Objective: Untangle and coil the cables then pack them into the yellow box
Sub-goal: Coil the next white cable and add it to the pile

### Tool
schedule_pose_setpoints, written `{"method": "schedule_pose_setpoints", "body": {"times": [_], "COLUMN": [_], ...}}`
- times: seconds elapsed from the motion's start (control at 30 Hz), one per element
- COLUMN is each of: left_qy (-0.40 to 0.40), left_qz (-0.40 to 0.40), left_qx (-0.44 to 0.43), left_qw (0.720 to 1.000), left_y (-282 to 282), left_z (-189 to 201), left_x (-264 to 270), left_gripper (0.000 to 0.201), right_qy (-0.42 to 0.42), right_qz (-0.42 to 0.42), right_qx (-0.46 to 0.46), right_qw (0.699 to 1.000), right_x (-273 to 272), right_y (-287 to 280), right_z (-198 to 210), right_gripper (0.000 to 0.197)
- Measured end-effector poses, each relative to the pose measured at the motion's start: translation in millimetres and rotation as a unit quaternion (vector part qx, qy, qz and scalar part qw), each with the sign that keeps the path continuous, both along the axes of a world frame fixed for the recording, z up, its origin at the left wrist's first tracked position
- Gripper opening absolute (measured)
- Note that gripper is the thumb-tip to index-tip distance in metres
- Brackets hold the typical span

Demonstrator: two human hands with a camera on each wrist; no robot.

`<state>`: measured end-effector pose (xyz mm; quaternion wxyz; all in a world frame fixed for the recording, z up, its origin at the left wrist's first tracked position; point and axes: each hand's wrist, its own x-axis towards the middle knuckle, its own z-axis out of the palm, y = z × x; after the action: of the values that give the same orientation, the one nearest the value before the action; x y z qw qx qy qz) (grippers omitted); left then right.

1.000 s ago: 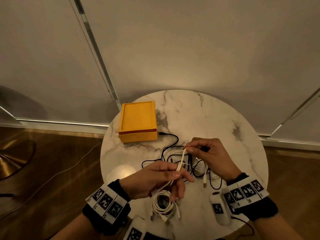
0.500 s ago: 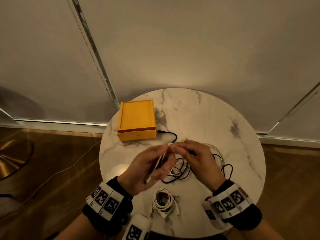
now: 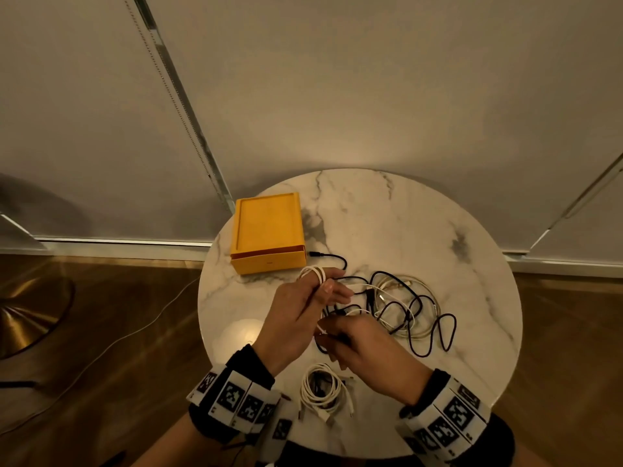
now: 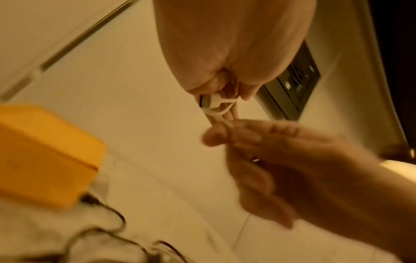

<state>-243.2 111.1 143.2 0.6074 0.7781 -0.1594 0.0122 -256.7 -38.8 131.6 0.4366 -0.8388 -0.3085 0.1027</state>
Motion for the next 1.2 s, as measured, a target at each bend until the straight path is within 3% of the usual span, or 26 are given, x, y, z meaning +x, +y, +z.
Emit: {"method": "schedule_pose_setpoints", "body": {"times": [0.13, 0.27, 0.33, 0.43, 0.5, 0.63, 0.8, 0.87, 1.0, 1.2], "left_qy": [-0.087, -0.061, 0.032, 0.206, 0.25, 0.311, 0.351, 0.328, 0.244, 0.134], "left_qz": [-0.01, -0.046, -0.079, -0.145, -0.206, -0.273, -0.311, -0.286, -0.158, -0.07], "left_qx": [0.204, 0.257, 0.203, 0.011, -0.056, -0.081, -0.134, -0.139, -0.109, 0.011], "left_qw": [0.975, 0.963, 0.975, 0.968, 0.944, 0.907, 0.873, 0.89, 0.951, 0.988], "left_y": [15, 21, 21, 25, 28, 33, 36, 34, 33, 32], "left_z": [-9, -15, -14, -6, 0, 6, 3, 1, -7, -13], "left_x": [10, 5, 1, 1, 3, 5, 6, 6, 5, 3], "left_gripper": [0.028, 0.042, 0.041, 0.036, 0.036, 0.035, 0.033, 0.032, 0.023, 0.019], "right_qy": [-0.069, -0.118, -0.099, 0.057, 0.123, 0.07, 0.116, 0.105, 0.109, 0.161], "right_qz": [0.011, -0.014, -0.037, -0.086, -0.078, -0.062, -0.04, -0.059, -0.118, -0.152], "right_qx": [-0.035, -0.038, -0.019, 0.099, 0.15, 0.14, 0.163, 0.158, 0.168, 0.195], "right_qw": [0.997, 0.992, 0.994, 0.99, 0.978, 0.986, 0.979, 0.98, 0.973, 0.956], "right_x": [6, 17, 19, 19, 18, 20, 15, 16, 19, 25], "right_y": [-11, -24, -23, -21, -22, -25, -22, -21, -19, -19], "right_z": [3, 7, 8, 9, 12, 17, 17, 14, 7, 1], "right_gripper": [0.017, 0.013, 0.01, 0.014, 0.016, 0.011, 0.009, 0.009, 0.01, 0.013]}}
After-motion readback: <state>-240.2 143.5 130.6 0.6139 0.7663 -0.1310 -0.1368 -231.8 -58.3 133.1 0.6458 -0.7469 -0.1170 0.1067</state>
